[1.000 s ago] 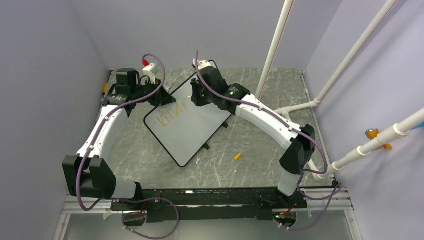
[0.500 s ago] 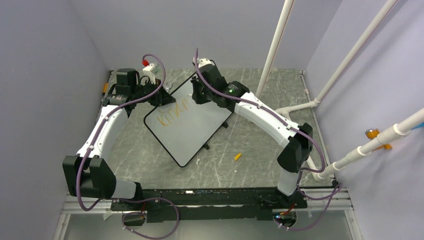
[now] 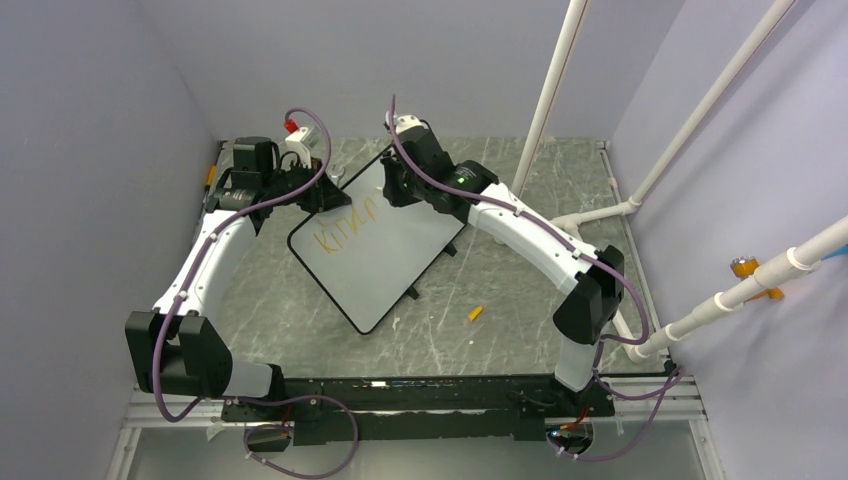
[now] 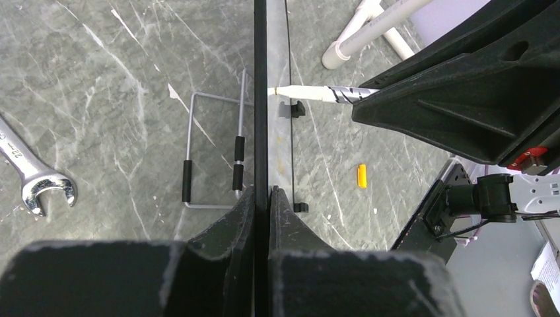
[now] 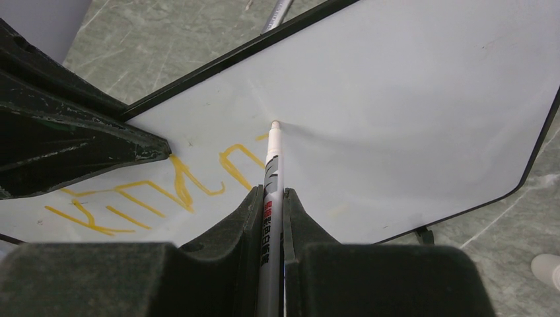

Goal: Write a sentence on the whiteboard

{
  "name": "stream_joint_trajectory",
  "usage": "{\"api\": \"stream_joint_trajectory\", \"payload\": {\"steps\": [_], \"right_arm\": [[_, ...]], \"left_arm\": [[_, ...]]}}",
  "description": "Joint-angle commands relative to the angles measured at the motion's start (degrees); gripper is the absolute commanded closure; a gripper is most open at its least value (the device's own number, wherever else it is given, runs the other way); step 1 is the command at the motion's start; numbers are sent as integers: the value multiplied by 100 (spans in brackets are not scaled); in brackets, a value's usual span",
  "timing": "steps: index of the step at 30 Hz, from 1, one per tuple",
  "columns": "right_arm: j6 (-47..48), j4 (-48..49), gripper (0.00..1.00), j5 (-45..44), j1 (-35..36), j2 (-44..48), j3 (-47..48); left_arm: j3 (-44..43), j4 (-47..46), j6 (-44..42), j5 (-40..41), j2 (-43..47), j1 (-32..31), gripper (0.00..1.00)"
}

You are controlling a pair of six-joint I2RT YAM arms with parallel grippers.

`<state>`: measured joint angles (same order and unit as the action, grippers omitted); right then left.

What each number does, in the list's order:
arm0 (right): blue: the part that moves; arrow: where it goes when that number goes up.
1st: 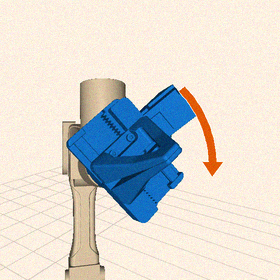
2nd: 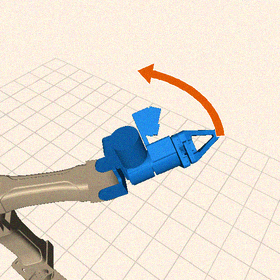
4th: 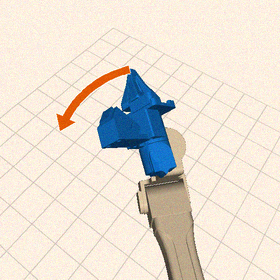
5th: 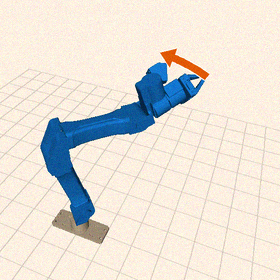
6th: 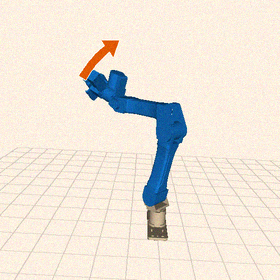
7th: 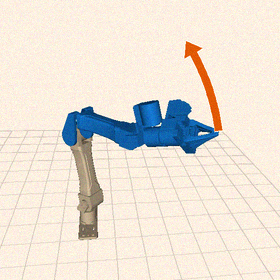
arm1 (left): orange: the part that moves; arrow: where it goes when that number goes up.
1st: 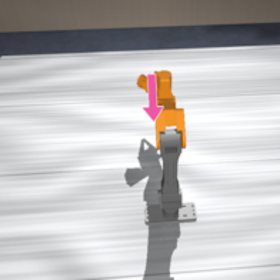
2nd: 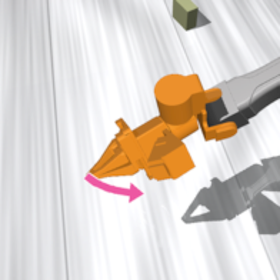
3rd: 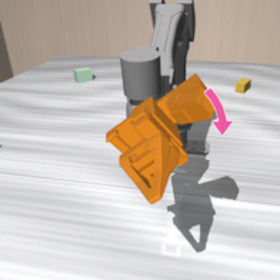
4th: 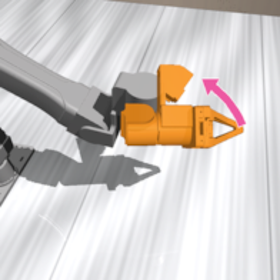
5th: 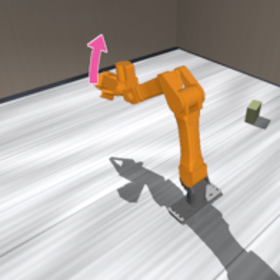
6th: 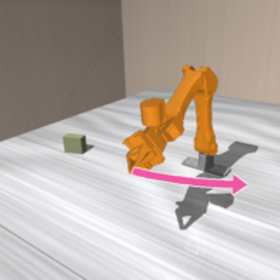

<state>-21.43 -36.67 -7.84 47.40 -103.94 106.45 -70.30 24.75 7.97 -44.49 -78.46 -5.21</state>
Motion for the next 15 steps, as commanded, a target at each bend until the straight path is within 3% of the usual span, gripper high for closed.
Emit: {"api": "stream_joint_trajectory", "payload": {"steps": [1,15], "right_arm": [[7,298,100,201,118,20,7],[-72,406,100,120,188,183,-589]], "left_arm": [[-109,-146,-392,-103,199,-112,100],[-110,-138,-401,-86,208,-112,100]]}}
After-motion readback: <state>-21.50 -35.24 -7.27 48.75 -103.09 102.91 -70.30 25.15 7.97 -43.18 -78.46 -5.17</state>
